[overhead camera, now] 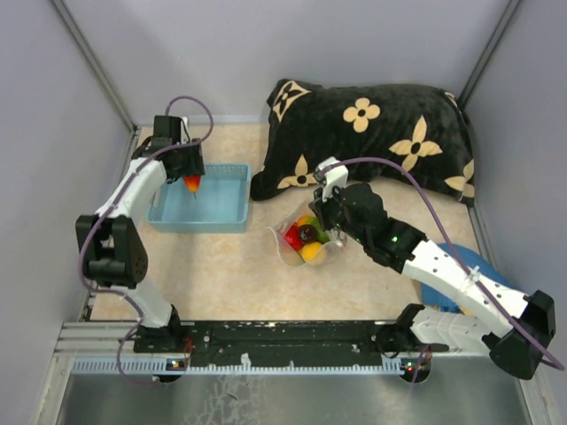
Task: Place the food in the zip-top bag and seal the zipper
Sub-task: Pick up the fake fruit from the bin, then place the fake fruit in the zipper food storage bag.
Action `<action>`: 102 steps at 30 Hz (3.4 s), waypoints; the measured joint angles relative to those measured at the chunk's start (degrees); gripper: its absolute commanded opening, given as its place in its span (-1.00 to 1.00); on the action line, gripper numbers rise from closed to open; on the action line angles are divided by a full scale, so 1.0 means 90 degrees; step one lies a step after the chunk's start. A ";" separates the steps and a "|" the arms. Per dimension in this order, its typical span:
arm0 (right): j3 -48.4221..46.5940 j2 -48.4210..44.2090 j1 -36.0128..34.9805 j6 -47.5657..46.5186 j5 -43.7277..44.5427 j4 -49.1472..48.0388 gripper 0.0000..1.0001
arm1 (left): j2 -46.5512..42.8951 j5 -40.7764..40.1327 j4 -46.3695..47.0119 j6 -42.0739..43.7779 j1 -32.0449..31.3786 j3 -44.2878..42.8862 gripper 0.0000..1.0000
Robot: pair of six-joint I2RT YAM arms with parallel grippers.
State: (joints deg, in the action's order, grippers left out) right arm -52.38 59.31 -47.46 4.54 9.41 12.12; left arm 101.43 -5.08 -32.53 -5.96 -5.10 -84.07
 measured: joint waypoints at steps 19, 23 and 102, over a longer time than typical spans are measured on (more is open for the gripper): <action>-0.0070 -0.0049 0.0000 0.0073 0.0214 0.0265 -1.00 | -0.3755 0.1447 0.1977 -0.1049 -0.1953 0.2620 0.08; -0.0112 -0.0056 0.0000 0.0117 0.0253 0.0301 -1.00 | -0.4403 0.1649 0.2606 -0.1022 -0.2630 0.2965 0.05; -0.0160 -0.0209 0.0039 0.0406 0.0085 0.0549 -1.00 | -0.4189 -0.2412 0.3555 0.1936 -0.7128 0.3504 0.83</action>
State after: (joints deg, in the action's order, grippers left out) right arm -53.82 57.43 -47.11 8.19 10.17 17.06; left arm 63.72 -26.79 -0.54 11.46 -69.25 -52.53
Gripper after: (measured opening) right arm 0.005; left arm 0.922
